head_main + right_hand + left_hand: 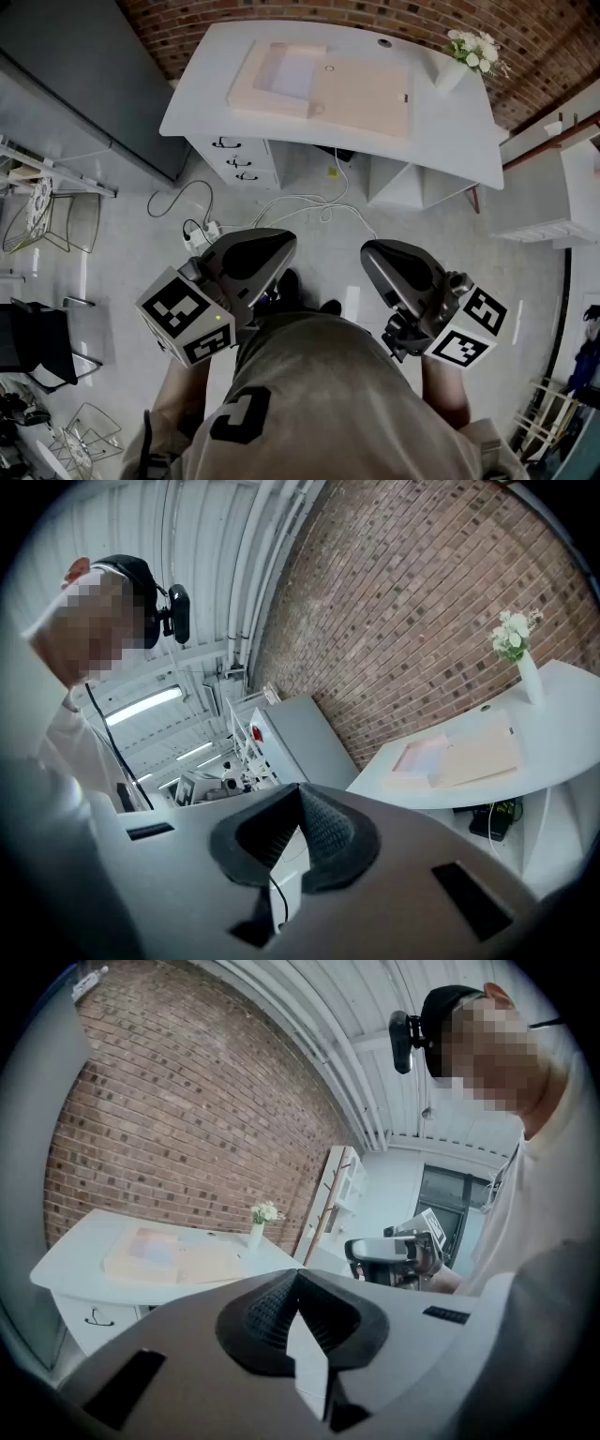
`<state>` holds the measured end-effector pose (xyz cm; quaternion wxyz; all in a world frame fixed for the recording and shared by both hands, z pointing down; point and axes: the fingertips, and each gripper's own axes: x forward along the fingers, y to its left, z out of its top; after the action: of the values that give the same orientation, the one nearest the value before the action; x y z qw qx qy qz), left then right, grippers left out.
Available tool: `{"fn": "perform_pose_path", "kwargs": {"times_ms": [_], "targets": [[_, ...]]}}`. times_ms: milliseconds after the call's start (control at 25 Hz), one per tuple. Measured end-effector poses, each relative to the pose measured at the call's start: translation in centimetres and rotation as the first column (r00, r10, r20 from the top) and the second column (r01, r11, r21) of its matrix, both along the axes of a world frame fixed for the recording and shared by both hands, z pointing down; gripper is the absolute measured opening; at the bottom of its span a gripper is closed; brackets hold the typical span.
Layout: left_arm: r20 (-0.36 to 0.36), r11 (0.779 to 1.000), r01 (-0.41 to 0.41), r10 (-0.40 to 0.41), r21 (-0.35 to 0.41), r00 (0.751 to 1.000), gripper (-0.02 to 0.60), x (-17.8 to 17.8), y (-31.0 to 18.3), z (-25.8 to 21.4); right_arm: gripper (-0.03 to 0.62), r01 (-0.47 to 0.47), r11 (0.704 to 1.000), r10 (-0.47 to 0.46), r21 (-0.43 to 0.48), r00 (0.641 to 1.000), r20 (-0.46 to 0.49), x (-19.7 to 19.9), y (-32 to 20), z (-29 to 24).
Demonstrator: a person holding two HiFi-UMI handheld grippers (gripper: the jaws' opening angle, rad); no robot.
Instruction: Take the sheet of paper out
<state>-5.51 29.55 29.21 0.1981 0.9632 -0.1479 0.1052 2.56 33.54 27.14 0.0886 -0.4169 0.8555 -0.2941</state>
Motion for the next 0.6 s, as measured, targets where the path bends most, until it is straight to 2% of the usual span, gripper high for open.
{"fn": "perform_pose_path", "kwargs": {"times_ms": [600], "targets": [[-0.021,1.000,0.023,-0.023,-0.008,1.000,0.014,-3.0,-3.7,0.7,0.023,0.012,1.000,-0.012,0.002,0.999,-0.036,-3.2,-3.8,0.8]]}}
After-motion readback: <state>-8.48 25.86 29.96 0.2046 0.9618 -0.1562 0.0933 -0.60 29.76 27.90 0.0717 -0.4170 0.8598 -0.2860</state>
